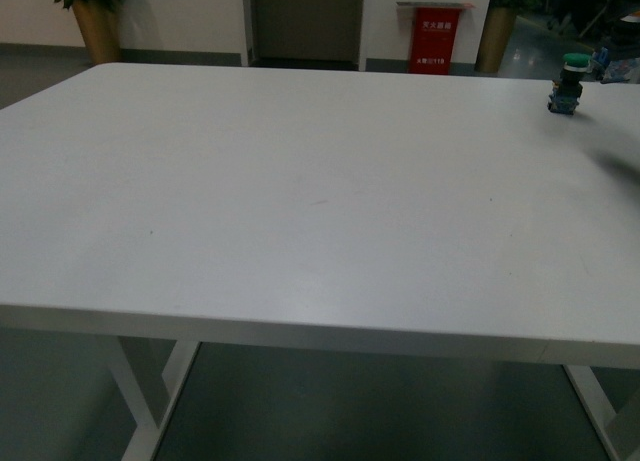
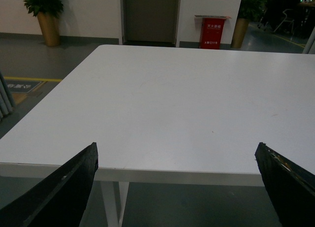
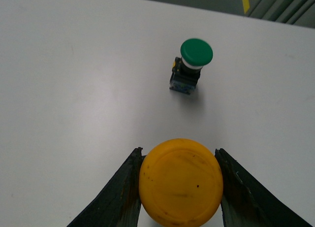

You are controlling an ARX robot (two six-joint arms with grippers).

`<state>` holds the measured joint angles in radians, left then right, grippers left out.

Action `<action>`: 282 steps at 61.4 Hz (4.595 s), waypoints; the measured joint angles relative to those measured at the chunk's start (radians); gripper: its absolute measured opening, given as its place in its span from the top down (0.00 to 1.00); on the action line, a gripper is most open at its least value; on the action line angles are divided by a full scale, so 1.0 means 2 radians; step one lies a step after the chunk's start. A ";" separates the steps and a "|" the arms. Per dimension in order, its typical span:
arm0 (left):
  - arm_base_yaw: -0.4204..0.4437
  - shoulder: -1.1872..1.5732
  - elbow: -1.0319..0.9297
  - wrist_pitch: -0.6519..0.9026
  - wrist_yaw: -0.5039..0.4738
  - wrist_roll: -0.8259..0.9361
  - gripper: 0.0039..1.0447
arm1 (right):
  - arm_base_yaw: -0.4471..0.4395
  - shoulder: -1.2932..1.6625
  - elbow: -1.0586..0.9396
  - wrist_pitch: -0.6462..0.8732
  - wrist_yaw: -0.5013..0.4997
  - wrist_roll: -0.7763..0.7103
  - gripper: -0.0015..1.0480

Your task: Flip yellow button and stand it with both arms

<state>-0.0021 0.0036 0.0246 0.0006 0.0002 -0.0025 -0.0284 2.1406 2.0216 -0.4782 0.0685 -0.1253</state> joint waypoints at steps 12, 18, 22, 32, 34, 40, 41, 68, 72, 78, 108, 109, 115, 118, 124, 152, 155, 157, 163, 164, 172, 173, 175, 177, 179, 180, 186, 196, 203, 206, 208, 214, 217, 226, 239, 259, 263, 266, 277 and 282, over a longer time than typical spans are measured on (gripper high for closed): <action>0.000 0.000 0.000 0.000 0.000 0.000 0.06 | -0.003 0.040 0.030 -0.023 0.024 0.021 0.64; 0.000 0.000 0.000 0.000 0.000 0.000 0.06 | -0.006 0.056 0.042 -0.033 0.034 0.027 0.64; 0.000 0.000 0.000 0.000 0.000 0.000 0.06 | -0.009 0.063 0.046 -0.035 0.039 0.030 0.64; 0.000 0.000 0.000 0.000 0.000 0.000 0.06 | -0.014 0.073 0.052 -0.039 0.040 0.037 0.64; 0.000 0.000 0.000 0.000 0.000 0.000 0.06 | -0.014 0.074 0.053 -0.039 0.040 0.039 0.64; 0.000 0.000 0.000 0.000 0.000 0.000 0.06 | -0.015 0.078 0.055 -0.041 0.040 0.043 0.64; 0.000 0.000 0.000 0.000 0.000 0.000 0.06 | -0.016 0.078 0.055 -0.041 0.040 0.046 0.64; 0.000 0.000 0.000 0.000 0.000 0.000 0.06 | -0.016 0.103 0.072 -0.049 0.042 0.069 0.64; 0.000 0.000 0.000 0.000 0.000 0.000 0.06 | -0.016 0.105 0.074 -0.049 0.043 0.069 0.64; 0.000 0.000 0.000 0.000 0.000 0.000 0.06 | -0.016 0.106 0.075 -0.048 0.045 0.070 0.64; 0.000 0.000 0.000 0.000 0.000 0.000 0.06 | -0.022 0.106 0.075 -0.049 0.040 0.076 0.05; 0.000 0.000 0.000 0.000 0.000 0.000 0.06 | -0.022 0.106 0.075 -0.049 0.039 0.076 0.06; 0.000 0.000 0.000 0.000 0.000 0.000 0.06 | -0.023 0.106 0.073 -0.045 0.035 0.076 0.07; 0.000 0.000 0.000 0.000 0.000 0.000 0.06 | -0.023 0.101 0.066 -0.039 0.032 0.076 0.07; 0.000 0.000 0.000 0.000 0.000 0.000 0.06 | -0.023 0.076 0.025 -0.015 0.014 0.074 0.07; 0.000 0.000 0.000 0.000 0.000 0.000 0.06 | -0.019 -0.291 -0.325 0.101 -0.143 0.029 0.07; 0.000 0.000 0.000 0.000 0.000 0.000 0.06 | -0.019 -0.344 -0.363 0.091 -0.165 0.023 0.07; 0.000 0.000 0.000 0.000 0.000 0.000 0.06 | -0.019 -0.374 -0.385 0.083 -0.177 0.022 0.07; 0.000 0.000 0.000 0.000 0.000 0.000 0.06 | -0.023 -0.453 -0.444 0.064 -0.211 0.022 0.07; 0.000 0.000 0.000 0.000 0.000 0.000 0.06 | -0.026 -0.469 -0.456 0.060 -0.217 0.023 0.07; 0.000 0.000 0.000 0.000 0.000 0.000 0.06 | -0.040 -0.553 -0.519 0.040 -0.238 0.027 0.07; 0.000 0.000 0.000 0.000 0.000 0.000 0.06 | -0.041 -0.559 -0.523 0.039 -0.241 0.027 0.07; 0.000 0.000 0.000 0.000 0.000 0.000 0.06 | -0.045 -0.576 -0.537 0.035 -0.246 0.028 0.07; 0.000 0.000 0.000 0.000 0.000 0.000 0.06 | -0.049 -0.596 -0.553 0.028 -0.254 0.034 0.07; 0.000 0.000 0.000 0.000 0.000 0.000 0.06 | -0.052 -0.610 -0.566 0.029 -0.255 0.037 0.07; 0.000 0.000 0.000 0.000 0.000 0.000 0.06 | -0.050 -0.617 -0.574 0.039 -0.247 0.042 0.08; 0.000 0.000 0.000 0.000 0.000 0.000 0.06 | -0.012 -0.707 -0.694 0.229 -0.084 0.052 0.26; 0.000 0.000 0.000 0.000 0.000 0.000 0.06 | 0.012 -0.842 -0.805 0.264 -0.038 0.056 0.53; 0.000 0.000 0.000 0.000 0.000 0.000 0.06 | 0.012 -0.883 -0.856 0.271 -0.036 0.057 0.74; 0.000 0.000 0.000 0.000 0.000 0.000 0.06 | 0.012 -0.890 -0.869 0.274 -0.036 0.057 0.80; 0.000 0.000 0.000 0.000 0.000 0.000 0.06 | 0.012 -0.896 -0.880 0.277 -0.036 0.057 0.87; 0.000 0.000 0.000 0.000 0.000 0.000 0.06 | 0.012 -0.913 -0.903 0.284 -0.036 0.057 0.97; 0.000 0.000 0.000 0.000 0.000 0.000 0.06 | 0.012 -0.920 -0.910 0.286 -0.036 0.058 0.97; 0.000 0.000 0.000 0.000 0.000 0.000 0.06 | 0.012 -0.940 -0.934 0.289 -0.036 0.058 0.97; 0.000 0.000 0.000 0.000 0.000 0.000 0.06 | 0.012 -0.967 -0.961 0.289 -0.036 0.058 0.97; 0.000 0.000 0.000 0.000 0.000 0.000 0.06 | 0.012 -1.043 -0.982 0.235 -0.035 0.058 0.97; 0.000 0.000 0.000 0.000 0.000 0.000 0.06 | 0.012 -1.047 -0.985 0.235 -0.035 0.058 0.97; 0.000 0.000 0.000 0.000 0.000 0.000 0.06 | 0.012 -1.048 -0.987 0.235 -0.035 0.058 0.97; 0.000 0.000 0.000 0.000 0.000 0.000 0.06 | 0.012 -1.067 -1.006 0.237 -0.035 0.058 0.97; 0.000 0.000 0.000 0.000 0.000 0.000 0.06 | 0.012 -1.068 -1.006 0.237 -0.035 0.058 0.97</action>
<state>-0.0021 0.0036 0.0246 0.0006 0.0002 -0.0025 -0.0036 0.0040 0.0101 -0.0036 -0.0013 -0.0101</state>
